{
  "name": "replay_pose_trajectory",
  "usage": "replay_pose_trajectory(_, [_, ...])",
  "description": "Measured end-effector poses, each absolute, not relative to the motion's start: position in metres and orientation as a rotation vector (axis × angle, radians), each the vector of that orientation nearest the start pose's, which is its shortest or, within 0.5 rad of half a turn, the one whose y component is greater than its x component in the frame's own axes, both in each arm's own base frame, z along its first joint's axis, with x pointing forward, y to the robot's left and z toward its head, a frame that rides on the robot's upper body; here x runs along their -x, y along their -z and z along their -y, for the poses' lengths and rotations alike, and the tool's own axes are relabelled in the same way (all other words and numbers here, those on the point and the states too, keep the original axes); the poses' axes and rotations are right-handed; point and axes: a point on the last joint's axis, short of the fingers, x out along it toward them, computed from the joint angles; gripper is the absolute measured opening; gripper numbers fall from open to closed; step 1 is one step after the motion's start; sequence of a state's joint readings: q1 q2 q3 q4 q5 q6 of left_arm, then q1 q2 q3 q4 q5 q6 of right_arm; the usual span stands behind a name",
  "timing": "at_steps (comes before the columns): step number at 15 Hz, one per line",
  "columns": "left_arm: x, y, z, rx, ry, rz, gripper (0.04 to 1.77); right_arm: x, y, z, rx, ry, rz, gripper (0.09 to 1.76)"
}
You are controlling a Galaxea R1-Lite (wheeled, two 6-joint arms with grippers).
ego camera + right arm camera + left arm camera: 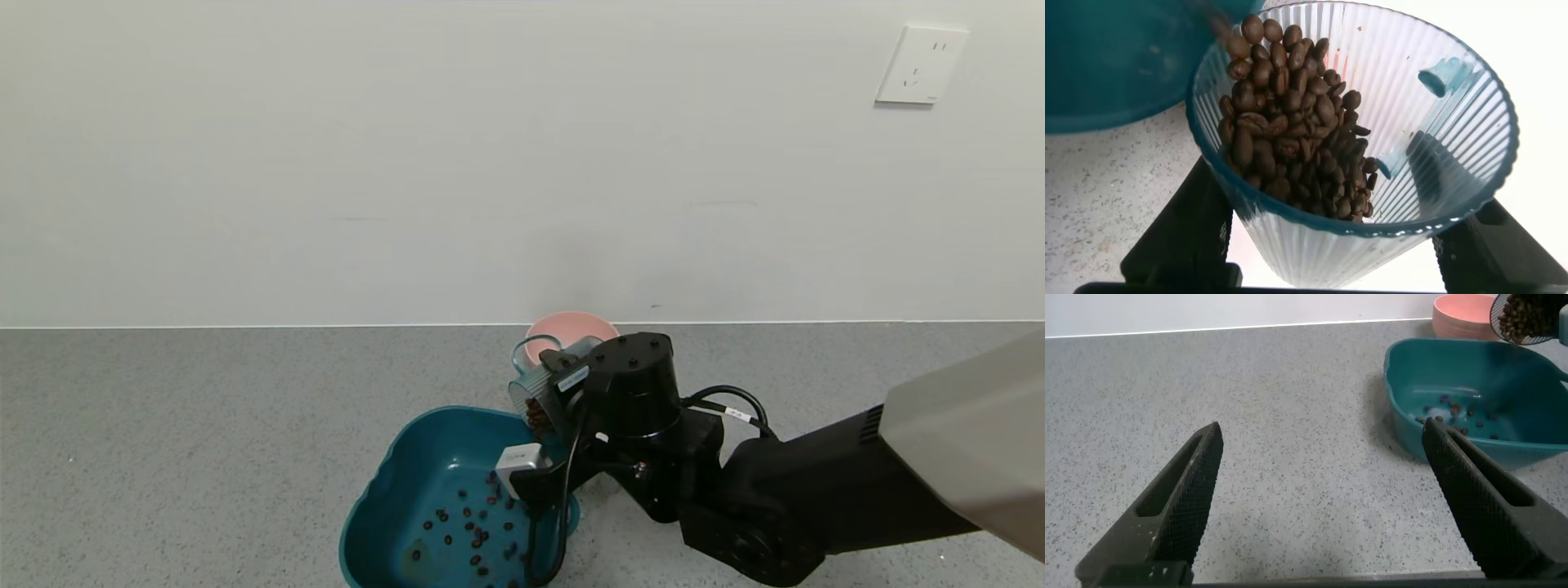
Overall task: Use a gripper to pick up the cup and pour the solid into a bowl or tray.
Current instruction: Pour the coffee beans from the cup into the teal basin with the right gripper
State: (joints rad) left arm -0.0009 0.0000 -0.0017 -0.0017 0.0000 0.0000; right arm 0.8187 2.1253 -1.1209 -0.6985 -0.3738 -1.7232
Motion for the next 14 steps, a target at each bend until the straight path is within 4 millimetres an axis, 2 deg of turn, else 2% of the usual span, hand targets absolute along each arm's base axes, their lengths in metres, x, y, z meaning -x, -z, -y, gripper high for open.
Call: replay_pose_trajectory(14, [0.0229,-0.0761,0.0000,0.000,0.001,0.003,1.75,-0.2782,-0.1185,-0.2982,1.943,-0.558,0.225,1.37])
